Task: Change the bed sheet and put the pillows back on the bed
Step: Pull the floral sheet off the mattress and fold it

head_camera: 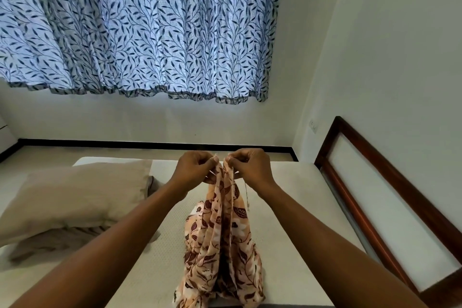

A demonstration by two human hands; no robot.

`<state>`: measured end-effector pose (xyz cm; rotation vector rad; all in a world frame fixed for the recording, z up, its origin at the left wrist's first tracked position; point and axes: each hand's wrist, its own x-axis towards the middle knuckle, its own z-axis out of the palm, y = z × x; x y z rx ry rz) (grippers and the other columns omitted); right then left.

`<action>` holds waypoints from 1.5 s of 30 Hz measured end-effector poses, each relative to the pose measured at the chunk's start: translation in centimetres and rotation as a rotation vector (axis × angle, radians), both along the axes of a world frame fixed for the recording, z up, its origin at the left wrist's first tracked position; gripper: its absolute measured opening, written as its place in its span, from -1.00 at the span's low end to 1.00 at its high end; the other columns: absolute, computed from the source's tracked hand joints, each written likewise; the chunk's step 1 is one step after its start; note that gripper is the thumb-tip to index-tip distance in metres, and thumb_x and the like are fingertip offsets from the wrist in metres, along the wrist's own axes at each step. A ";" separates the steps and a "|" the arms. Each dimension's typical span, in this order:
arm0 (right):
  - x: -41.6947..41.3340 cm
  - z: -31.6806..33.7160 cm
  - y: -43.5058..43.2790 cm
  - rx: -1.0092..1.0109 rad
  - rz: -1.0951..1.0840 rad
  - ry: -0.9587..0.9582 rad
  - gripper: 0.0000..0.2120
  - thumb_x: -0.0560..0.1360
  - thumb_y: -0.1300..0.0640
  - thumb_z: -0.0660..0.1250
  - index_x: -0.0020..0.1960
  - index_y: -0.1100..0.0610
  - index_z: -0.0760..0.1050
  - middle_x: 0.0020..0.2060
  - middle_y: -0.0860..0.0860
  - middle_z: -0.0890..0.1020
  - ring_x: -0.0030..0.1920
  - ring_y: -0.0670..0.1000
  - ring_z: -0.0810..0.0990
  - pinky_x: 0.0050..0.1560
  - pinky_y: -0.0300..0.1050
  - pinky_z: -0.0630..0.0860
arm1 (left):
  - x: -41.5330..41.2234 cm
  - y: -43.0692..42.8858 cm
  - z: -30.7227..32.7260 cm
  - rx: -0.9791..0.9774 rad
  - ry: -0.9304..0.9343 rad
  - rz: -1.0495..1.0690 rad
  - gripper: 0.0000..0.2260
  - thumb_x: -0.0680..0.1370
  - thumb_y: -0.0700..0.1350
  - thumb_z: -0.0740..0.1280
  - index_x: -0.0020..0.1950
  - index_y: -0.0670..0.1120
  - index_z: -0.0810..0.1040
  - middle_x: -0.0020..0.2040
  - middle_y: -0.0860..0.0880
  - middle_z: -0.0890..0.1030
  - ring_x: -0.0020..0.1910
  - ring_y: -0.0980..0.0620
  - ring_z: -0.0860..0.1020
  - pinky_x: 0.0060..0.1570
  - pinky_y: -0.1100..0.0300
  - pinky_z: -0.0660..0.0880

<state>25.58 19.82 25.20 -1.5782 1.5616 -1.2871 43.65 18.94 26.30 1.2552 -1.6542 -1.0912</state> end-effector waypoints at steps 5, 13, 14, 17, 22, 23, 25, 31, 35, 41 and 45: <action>0.7 -0.2 -0.2 -0.005 0.057 0.084 -0.86 0.51 0.14 0.50 0.06 0.14 0.71 -0.13 0.00 0.74 -0.15 -0.08 0.74 -0.12 -0.07 0.71 | 0.0 0.1 0.0 -0.025 -0.020 -0.016 -0.80 0.65 -0.11 0.32 -0.07 -0.16 0.67 -0.23 -0.08 0.71 -0.22 0.00 0.71 -0.20 0.19 0.64; 0.5 0.4 0.3 -0.020 0.127 0.137 -0.77 0.54 0.33 0.37 0.12 0.14 0.71 -0.06 0.04 0.75 -0.11 -0.04 0.74 -0.10 -0.06 0.71 | -0.1 0.0 0.3 -0.003 -0.042 -0.013 -0.83 0.63 -0.14 0.35 -0.07 -0.17 0.69 -0.25 -0.10 0.71 -0.24 -0.03 0.72 -0.15 0.09 0.68; 0.5 0.3 0.4 -0.047 0.112 0.138 -0.76 0.53 0.34 0.38 0.13 0.14 0.71 -0.05 0.04 0.75 -0.10 -0.05 0.74 -0.10 -0.10 0.71 | 0.0 0.0 0.4 0.014 -0.027 -0.011 -0.83 0.63 -0.15 0.35 -0.07 -0.19 0.69 -0.25 -0.12 0.71 -0.23 -0.06 0.72 -0.14 0.07 0.69; 0.7 0.4 0.9 -0.145 0.076 0.182 -0.75 0.50 0.31 0.44 0.15 0.12 0.70 -0.02 0.00 0.75 -0.07 -0.14 0.72 -0.07 -0.30 0.64 | -0.2 0.1 0.5 0.037 -0.002 -0.005 -0.83 0.62 -0.16 0.36 -0.09 -0.19 0.69 -0.26 -0.14 0.71 -0.23 -0.10 0.72 -0.12 0.02 0.69; 0.3 0.6 0.9 -0.122 0.097 0.121 -0.67 0.50 0.39 0.39 0.22 0.16 0.64 -0.03 0.02 0.74 -0.12 -0.07 0.74 -0.09 -0.02 0.71 | -0.6 0.2 0.8 0.066 0.033 0.004 -0.81 0.62 -0.16 0.36 -0.10 -0.21 0.70 -0.24 -0.16 0.72 -0.22 -0.15 0.72 -0.11 -0.02 0.69; 0.2 0.8 1.0 -0.117 0.098 0.106 -0.65 0.52 0.40 0.36 0.26 0.17 0.61 -0.03 0.04 0.74 -0.13 -0.05 0.74 -0.10 0.01 0.71 | -0.6 0.3 1.0 0.080 0.051 -0.007 -0.80 0.62 -0.15 0.36 -0.10 -0.23 0.70 -0.24 -0.18 0.72 -0.21 -0.18 0.72 -0.11 -0.03 0.69; 0.0 1.4 1.5 -0.084 0.121 0.041 -0.59 0.55 0.43 0.29 0.35 0.18 0.49 -0.05 0.07 0.74 -0.16 0.00 0.75 -0.12 0.02 0.71 | -0.6 0.5 1.3 0.089 0.074 -0.028 -0.80 0.60 -0.13 0.39 -0.09 -0.24 0.70 -0.23 -0.18 0.72 -0.20 -0.19 0.72 -0.11 -0.02 0.68; -0.6 3.3 2.3 0.065 0.246 -0.180 -0.49 0.58 0.45 0.18 0.43 0.05 0.27 0.00 0.11 0.73 -0.28 0.22 0.72 -0.27 0.07 0.69 | -0.8 0.4 1.6 0.114 0.163 0.041 -0.84 0.57 -0.16 0.42 -0.05 -0.26 0.68 -0.22 -0.20 0.71 -0.21 -0.20 0.71 -0.10 -0.04 0.69; -1.6 2.5 1.9 -0.092 -0.038 0.064 -0.73 0.56 0.30 0.32 0.24 0.14 0.53 -0.16 0.02 0.72 -0.38 -0.02 0.67 -0.40 -0.14 0.59 | -1.7 0.6 2.1 0.124 0.173 0.138 -0.85 0.57 -0.17 0.43 -0.09 -0.26 0.67 -0.27 -0.19 0.71 -0.25 -0.17 0.71 -0.17 0.04 0.69; 0.0 1.2 2.1 -0.069 0.049 0.485 -0.55 0.40 -0.18 0.53 0.21 -0.02 0.60 0.00 -0.15 0.69 -0.10 -0.14 0.65 -0.09 -0.16 0.63 | -3.1 0.2 1.8 0.089 0.176 0.257 -0.86 0.54 -0.15 0.48 -0.17 -0.20 0.70 -0.28 -0.14 0.71 -0.27 -0.08 0.72 -0.15 -0.03 0.69; 0.5 1.3 1.3 -0.140 0.005 0.410 -0.67 0.44 -0.04 0.56 0.13 0.08 0.67 -0.05 -0.02 0.74 -0.15 -0.09 0.69 -0.04 -0.17 0.66 | -3.7 0.2 2.0 0.024 0.166 0.275 -0.87 0.52 -0.13 0.49 -0.19 -0.15 0.72 -0.28 -0.09 0.71 -0.26 -0.04 0.72 -0.12 -0.01 0.69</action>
